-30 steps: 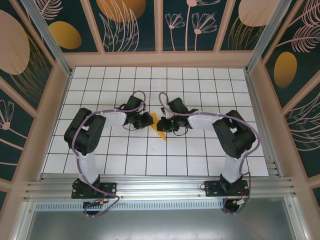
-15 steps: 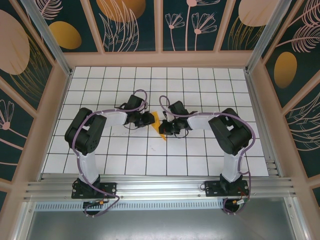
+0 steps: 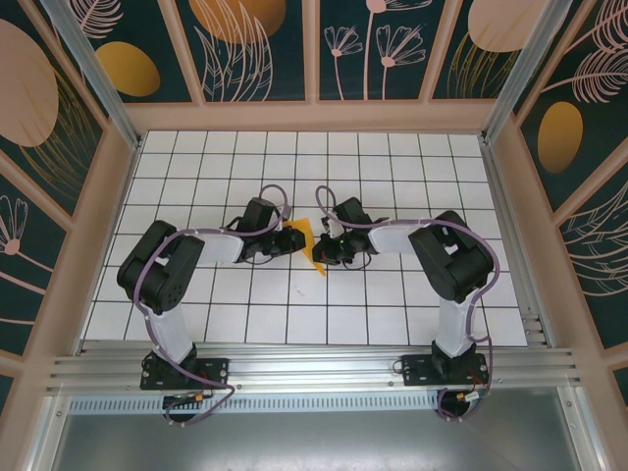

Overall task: Fold a paper plane with a square sheet of paper (pick it up from the middle)
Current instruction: Fold the wing for the fifth time at the center of the table.

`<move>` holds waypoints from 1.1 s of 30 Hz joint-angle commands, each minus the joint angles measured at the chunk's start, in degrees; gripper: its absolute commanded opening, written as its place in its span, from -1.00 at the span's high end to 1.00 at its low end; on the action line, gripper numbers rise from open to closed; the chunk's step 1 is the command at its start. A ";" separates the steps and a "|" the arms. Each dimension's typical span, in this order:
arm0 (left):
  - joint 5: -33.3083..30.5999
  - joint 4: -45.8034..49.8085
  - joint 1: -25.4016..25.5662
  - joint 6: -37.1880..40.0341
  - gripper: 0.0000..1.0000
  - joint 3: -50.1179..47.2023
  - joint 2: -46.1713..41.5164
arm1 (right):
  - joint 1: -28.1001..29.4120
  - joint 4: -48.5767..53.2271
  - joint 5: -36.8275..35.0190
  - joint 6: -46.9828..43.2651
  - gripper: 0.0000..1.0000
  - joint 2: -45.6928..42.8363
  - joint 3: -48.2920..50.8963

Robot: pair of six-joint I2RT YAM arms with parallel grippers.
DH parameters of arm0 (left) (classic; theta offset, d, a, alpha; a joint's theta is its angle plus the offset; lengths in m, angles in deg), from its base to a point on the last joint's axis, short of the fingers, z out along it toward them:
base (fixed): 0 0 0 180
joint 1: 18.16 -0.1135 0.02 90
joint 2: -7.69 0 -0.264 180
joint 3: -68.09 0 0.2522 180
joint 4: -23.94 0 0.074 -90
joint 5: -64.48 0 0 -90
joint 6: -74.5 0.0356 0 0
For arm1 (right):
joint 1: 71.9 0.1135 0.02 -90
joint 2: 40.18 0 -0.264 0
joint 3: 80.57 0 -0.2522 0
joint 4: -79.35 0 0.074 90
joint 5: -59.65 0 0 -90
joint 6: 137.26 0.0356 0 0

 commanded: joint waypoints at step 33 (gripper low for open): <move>-11.20 7.53 1.07 -1.30 0.67 5.12 5.82 | 0.13 8.64 -6.89 -4.83 1.00 5.93 5.85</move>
